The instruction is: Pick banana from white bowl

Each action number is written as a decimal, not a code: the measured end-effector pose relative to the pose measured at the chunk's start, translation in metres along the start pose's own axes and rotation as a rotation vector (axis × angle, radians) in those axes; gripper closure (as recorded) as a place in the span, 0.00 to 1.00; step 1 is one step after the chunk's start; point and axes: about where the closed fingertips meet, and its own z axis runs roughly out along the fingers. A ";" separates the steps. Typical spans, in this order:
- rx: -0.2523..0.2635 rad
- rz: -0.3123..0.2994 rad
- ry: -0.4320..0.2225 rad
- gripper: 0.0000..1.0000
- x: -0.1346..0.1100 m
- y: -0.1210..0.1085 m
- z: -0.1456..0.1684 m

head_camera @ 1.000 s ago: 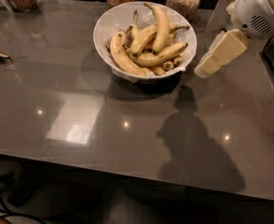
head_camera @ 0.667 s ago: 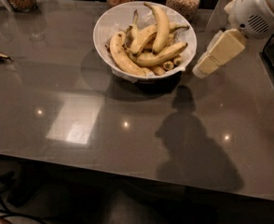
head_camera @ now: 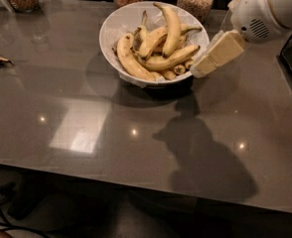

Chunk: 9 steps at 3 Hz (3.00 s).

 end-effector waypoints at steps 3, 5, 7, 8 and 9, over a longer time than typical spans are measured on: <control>0.090 0.095 -0.217 0.21 -0.049 -0.053 0.073; 0.107 0.167 -0.222 0.45 -0.053 -0.084 0.113; 0.098 0.200 -0.205 0.37 -0.060 -0.104 0.145; 0.092 0.219 -0.189 0.37 -0.062 -0.110 0.157; 0.081 0.241 -0.167 0.42 -0.061 -0.112 0.167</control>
Offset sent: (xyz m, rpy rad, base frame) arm 0.1072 0.0457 0.0024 0.2438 -0.1809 -0.0486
